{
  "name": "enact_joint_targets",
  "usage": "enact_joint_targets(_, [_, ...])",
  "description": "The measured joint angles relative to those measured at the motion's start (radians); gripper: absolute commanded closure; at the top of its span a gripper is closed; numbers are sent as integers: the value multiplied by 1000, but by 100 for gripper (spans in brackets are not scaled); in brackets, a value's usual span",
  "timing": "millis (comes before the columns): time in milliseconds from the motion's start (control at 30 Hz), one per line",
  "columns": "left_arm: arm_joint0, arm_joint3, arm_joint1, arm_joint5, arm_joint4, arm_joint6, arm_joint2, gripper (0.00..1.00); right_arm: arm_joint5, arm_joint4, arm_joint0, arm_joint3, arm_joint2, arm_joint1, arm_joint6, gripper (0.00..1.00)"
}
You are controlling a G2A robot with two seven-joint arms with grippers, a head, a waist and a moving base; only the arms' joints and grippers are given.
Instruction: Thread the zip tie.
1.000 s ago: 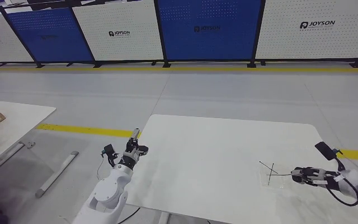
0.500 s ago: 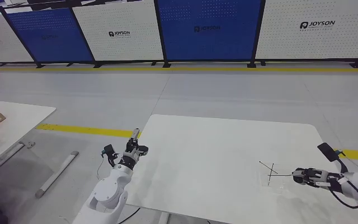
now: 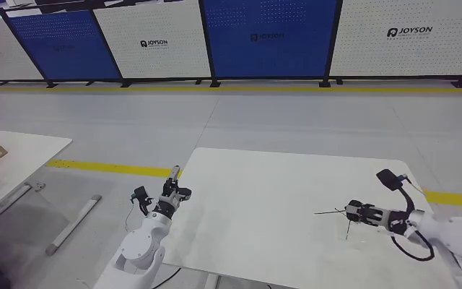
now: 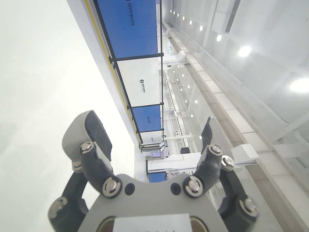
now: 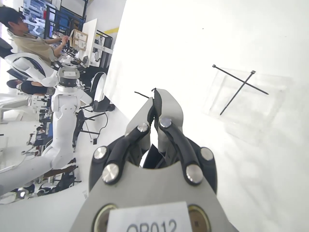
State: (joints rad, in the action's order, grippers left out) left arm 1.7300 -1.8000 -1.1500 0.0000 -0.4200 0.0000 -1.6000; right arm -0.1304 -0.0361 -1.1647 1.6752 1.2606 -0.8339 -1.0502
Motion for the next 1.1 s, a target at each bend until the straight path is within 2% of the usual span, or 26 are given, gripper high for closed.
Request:
enact_joint_targets(433, [0, 0, 0, 0, 0, 0, 0, 0, -1, 2, 2, -2, -2, -1, -2, 100])
enact_joint_targets(500, [0, 0, 0, 0, 0, 0, 0, 0, 32, 8, -4, 1, -11, -4, 23, 100])
enact_joint_targets(600, [0, 0, 0, 0, 0, 0, 0, 0, 119, 25, 5, -9, -36, -13, 61, 100])
enact_joint_targets(633, [0, 0, 0, 0, 0, 0, 0, 0, 156, 30, 15, -18, -51, -17, 68, 100])
enact_joint_targets(733, [0, 0, 0, 0, 0, 0, 0, 0, 208, 37, 57, -59, -105, -33, 80, 100])
enact_joint_targets(900, [0, 0, 0, 0, 0, 0, 0, 0, 227, 57, 153, -148, -232, -71, 70, 100])
enact_joint_targets(1100, [0, 0, 0, 0, 0, 0, 0, 0, 225, 59, 158, -152, -236, -72, 69, 100])
